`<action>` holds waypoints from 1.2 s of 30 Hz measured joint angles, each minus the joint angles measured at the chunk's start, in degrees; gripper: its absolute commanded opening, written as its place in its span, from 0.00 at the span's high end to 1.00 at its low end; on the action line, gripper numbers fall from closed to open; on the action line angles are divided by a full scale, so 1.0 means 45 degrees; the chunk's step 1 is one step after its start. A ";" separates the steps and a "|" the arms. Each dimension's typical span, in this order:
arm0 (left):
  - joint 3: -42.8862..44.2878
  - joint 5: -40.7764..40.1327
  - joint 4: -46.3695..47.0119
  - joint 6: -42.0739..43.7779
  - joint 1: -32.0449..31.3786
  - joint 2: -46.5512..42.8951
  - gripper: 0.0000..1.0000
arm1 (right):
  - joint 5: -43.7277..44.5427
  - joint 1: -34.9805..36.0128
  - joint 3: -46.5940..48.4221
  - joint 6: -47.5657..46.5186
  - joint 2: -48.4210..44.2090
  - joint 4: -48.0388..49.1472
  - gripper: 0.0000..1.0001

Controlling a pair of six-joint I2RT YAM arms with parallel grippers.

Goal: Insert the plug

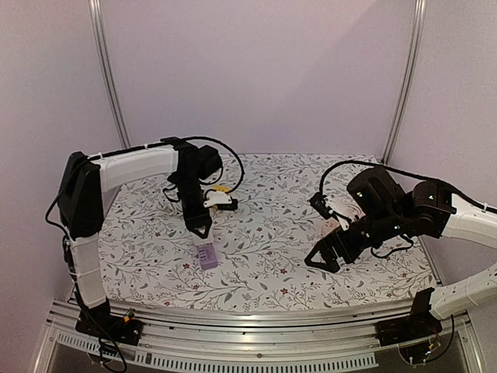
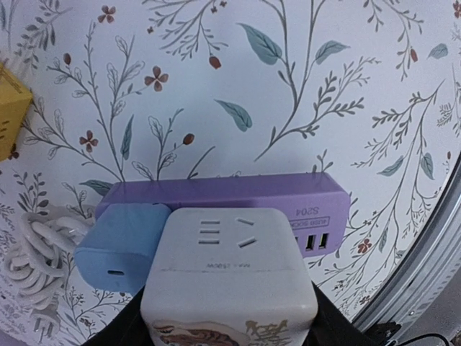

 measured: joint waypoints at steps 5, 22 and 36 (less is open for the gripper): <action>0.0102 0.0199 -0.0097 -0.0019 0.0087 0.0097 1.00 | 0.0029 0.0029 0.0000 0.0053 0.0131 0.0049 0.01; 0.0257 0.0413 -0.0151 -0.0481 0.0151 0.0330 1.00 | 0.0272 0.0243 0.0000 0.0277 0.0481 0.0151 0.01; 0.0049 0.0729 0.0029 -0.0282 0.0359 0.0219 1.00 | 0.0559 0.0408 0.0000 0.0631 0.0481 0.0355 0.01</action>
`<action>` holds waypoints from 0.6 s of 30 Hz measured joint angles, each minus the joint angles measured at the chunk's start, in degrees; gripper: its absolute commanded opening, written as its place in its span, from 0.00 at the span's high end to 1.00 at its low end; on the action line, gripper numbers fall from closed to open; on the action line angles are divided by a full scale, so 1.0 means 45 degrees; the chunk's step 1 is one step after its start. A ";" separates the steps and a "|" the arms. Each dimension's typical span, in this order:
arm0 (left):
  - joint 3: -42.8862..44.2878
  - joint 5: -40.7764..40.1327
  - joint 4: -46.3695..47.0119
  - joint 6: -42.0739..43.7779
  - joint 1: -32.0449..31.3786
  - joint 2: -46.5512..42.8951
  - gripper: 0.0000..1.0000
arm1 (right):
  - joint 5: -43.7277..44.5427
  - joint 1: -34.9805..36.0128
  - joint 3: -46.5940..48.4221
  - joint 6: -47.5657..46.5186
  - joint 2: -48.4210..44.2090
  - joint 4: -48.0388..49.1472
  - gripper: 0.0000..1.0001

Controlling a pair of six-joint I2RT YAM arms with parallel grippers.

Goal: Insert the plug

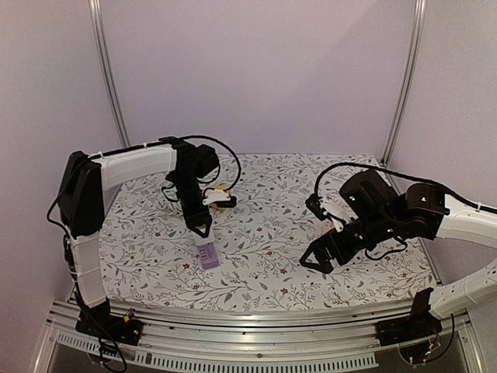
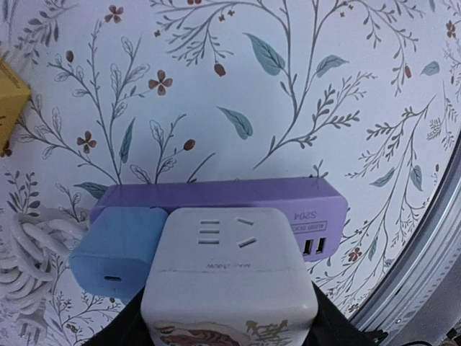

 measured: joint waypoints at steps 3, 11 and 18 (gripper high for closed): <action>-0.0277 0.0248 0.0257 -0.0117 0.0136 -0.0189 1.00 | 0.0000 0.0000 0.0000 0.0068 0.0029 0.0117 0.01; -0.1185 0.0369 0.1088 -0.0194 0.0219 -0.0738 1.00 | 0.0000 0.0078 0.0194 0.0073 0.0675 0.0257 0.01; -0.1103 -0.0063 0.1035 0.0160 0.0214 -0.0704 1.00 | 0.0000 0.0155 0.0500 0.0024 0.1151 0.0466 0.01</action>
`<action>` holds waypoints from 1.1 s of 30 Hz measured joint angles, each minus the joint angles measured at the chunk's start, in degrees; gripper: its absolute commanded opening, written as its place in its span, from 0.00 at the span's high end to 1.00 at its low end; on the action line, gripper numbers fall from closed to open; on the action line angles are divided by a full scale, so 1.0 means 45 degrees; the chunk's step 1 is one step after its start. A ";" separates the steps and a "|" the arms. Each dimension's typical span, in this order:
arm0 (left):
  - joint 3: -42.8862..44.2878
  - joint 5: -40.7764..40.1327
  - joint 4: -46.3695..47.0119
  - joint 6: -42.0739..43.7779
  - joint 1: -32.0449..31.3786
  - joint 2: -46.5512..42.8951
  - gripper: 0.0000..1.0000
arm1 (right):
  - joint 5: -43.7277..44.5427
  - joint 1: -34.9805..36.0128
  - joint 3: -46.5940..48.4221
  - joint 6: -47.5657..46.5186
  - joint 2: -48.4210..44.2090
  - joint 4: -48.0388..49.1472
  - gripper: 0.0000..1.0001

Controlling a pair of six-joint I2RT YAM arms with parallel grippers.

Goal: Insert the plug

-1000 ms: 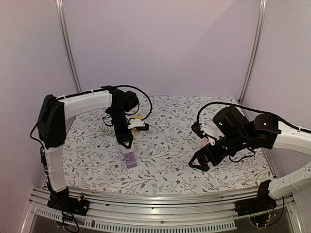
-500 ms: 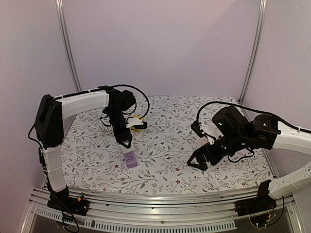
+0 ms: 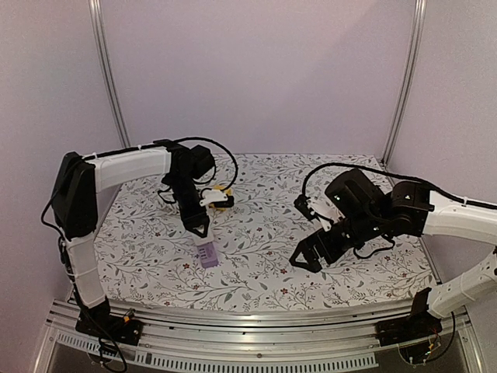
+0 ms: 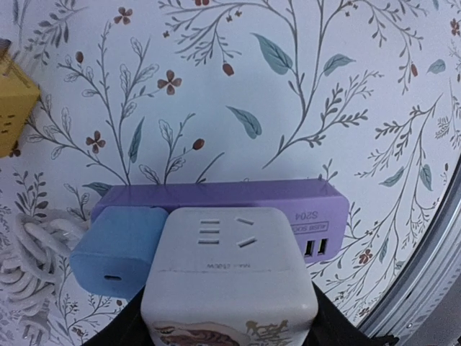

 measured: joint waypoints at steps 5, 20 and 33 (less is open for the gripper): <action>0.0442 -0.0321 -0.0340 0.0457 -0.0039 0.0321 1.00 | 0.0005 0.0058 0.0165 -0.0044 0.0364 0.0092 0.01; 0.1554 -0.0738 -0.1107 0.0636 -0.0034 0.1171 1.00 | 0.0622 0.0199 0.0257 0.0063 0.0486 0.0092 0.01; 0.2856 -0.1540 -0.2045 0.0437 -0.0015 0.2089 1.00 | 0.1141 0.0233 0.0287 0.0005 0.0602 0.0185 0.01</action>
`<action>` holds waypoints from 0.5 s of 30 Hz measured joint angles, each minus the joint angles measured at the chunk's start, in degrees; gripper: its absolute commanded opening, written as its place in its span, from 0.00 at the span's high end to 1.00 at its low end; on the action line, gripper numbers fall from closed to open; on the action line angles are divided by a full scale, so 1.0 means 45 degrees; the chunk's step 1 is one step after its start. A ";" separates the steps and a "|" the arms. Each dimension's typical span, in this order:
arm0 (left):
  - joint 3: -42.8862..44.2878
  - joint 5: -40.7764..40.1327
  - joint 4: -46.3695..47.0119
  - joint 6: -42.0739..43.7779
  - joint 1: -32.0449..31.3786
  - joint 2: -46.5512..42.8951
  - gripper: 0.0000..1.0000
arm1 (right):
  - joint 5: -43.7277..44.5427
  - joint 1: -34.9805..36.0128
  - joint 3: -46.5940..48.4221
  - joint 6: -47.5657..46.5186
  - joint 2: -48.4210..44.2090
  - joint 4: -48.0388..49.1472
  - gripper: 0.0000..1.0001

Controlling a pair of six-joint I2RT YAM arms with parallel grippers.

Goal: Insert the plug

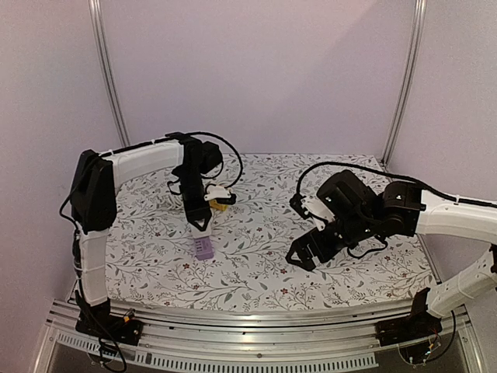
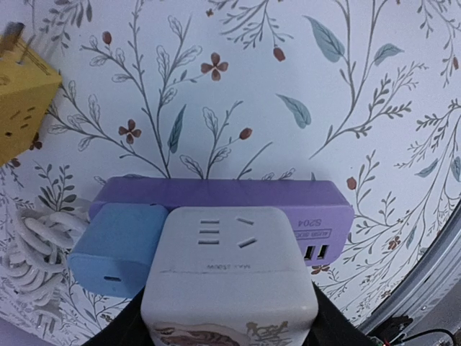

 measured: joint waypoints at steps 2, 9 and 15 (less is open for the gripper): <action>0.0068 0.0325 0.0005 -0.0053 0.0219 -0.0019 1.00 | 0.0005 0.0005 0.0044 -0.0034 0.0146 0.0010 0.01; -0.0704 0.1083 0.0607 0.0447 0.0923 -0.0539 1.00 | 0.0107 0.0015 0.0044 -0.0053 0.0228 0.0117 0.01; -0.1676 0.1316 0.1302 0.0685 0.0908 -0.1234 1.00 | 0.0214 0.0015 0.0044 -0.0049 0.0228 0.0204 0.01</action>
